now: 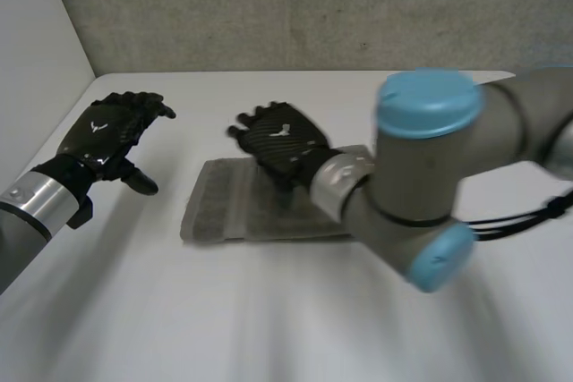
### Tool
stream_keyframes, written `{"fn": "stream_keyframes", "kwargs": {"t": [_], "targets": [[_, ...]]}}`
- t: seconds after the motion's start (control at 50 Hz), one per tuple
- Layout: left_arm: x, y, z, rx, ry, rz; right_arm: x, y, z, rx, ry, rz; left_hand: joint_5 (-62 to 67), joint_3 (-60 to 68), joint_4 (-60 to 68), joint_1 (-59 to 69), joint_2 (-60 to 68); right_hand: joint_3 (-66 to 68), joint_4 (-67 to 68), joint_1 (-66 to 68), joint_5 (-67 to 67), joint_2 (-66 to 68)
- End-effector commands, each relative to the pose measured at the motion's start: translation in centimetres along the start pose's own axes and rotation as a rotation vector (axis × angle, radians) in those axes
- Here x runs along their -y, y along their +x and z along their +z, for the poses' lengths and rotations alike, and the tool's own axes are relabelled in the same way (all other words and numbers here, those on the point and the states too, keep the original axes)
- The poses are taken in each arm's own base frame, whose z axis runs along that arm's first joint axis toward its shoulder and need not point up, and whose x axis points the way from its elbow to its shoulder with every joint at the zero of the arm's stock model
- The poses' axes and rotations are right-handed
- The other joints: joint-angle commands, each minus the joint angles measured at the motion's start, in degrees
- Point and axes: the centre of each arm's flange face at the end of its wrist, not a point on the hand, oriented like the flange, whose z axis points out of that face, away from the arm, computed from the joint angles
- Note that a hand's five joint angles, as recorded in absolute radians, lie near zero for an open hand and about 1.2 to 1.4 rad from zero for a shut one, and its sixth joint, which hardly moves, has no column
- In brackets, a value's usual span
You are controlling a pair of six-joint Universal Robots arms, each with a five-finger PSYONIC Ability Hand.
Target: Fold the towel.
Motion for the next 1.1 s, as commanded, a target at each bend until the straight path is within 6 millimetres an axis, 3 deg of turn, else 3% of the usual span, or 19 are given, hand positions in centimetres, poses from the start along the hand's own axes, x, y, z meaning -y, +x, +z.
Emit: {"fn": "stream_keyframes", "kwargs": {"t": [0.02, 0.04, 0.06, 0.1, 0.12, 0.16, 0.22, 0.38, 0.5, 0.6, 0.66, 0.74, 0.94, 1.1], "targets": [[-0.1, 0.3, 0.0, -0.008, -0.002, -0.002, -3.3, 3.8, -4.6, -0.092, -0.112, 0.054, -2.23, -3.44, -3.73, -3.49, -3.07, -3.82, -3.74, -2.78, -3.35, -3.51], [-0.1, 0.3, 0.0, -0.008, -0.002, -0.002, -4.9, 4.4, -5.3, -0.108, -0.139, 0.071, -2.23, -3.44, -3.73, -3.49, -3.07, -3.82, -3.74, -2.78, -3.35, -3.51], [-0.1, 0.4, -0.1, -0.008, -0.004, -0.003, -4.9, 4.4, -5.3, -0.109, -0.14, 0.071, -2.23, -3.44, -3.73, -3.49, -3.07, -3.82, -3.74, -2.78, -3.35, -3.51], [-0.1, 0.4, -0.1, -0.008, -0.004, -0.003, -8.0, 5.4, -6.5, -0.125, -0.185, 0.11, -2.23, -3.44, -3.73, -3.49, -3.07, -3.82, -3.74, -2.78, -3.35, -3.51], [-0.1, 0.4, -0.1, -0.008, -0.004, -0.003, -8.1, 5.4, -6.5, -0.125, -0.185, 0.11, -2.23, -3.44, -3.73, -3.49, -3.07, -3.82, -3.74, -2.78, -3.35, -3.51], [-0.1, 0.6, 0.0, -0.014, -0.003, -0.003, -10.1, 6.4, -7.2, -0.135, -0.191, 0.136, -2.23, -3.44, -3.73, -3.49, -3.07, 4.98, 5.06, 6.02, 5.45, 5.29], [-0.1, 0.7, -0.1, -0.017, -0.004, -0.004, -11.7, 7.3, -7.4, -0.146, -0.191, 0.151, -2.23, -3.44, -3.73, -3.49, -3.07, 8.19, 8.27, 9.23, 8.66, 8.5], [-0.2, 1.4, -0.1, -0.035, -0.006, -0.007, -14.5, 7.4, -6.5, -0.122, -0.217, 0.181, -2.23, -3.44, -3.73, -3.49, -3.07, 22.99, 23.08, 24.03, 23.46, 23.3], [-0.4, 1.5, -0.2, -0.037, -0.014, -0.012, -15.2, 7.5, -5.9, -0.119, -0.224, 0.189, -2.23, -3.44, -3.73, -3.49, -3.07, 25.7, 25.78, 26.74, 26.17, 26.01], [-0.3, 1.5, -0.1, -0.036, -0.004, -0.005, -15.3, 7.7, -5.7, -0.122, -0.222, 0.196, -2.23, -3.44, -3.73, -3.49, -3.07, 36.13, 36.21, 37.17, 36.6, 36.44], [-0.3, 1.5, -0.1, -0.036, -0.001, -0.003, -15.2, 7.7, -5.6, -0.127, -0.213, 0.193, -2.23, -3.44, -3.73, -3.49, -3.07, 44.04, 44.12, 45.07, 44.5, 44.35], [-0.3, 1.5, -0.1, -0.036, 0.0, -0.002, -15.1, 7.8, -5.5, -0.137, -0.204, 0.185, -2.23, -3.44, -3.73, -3.49, -3.07, 66.1, 66.18, 67.14, 66.57, 66.41], [-0.3, 1.4, -0.1, -0.034, -0.001, -0.003, -14.7, 8.3, -5.9, -0.153, -0.212, 0.186, -2.23, -3.44, -3.73, -3.49, -3.07, 66.18, 66.26, 67.22, 66.65, 66.49], [0.2, 1.3, -0.2, -0.03, 0.012, 0.007, -13.6, 12.6, -9.6, -0.269, -0.257, 0.222, -2.23, -3.44, -3.73, -3.49, -3.07, 66.18, 66.26, 67.22, 66.65, 66.49]]}}
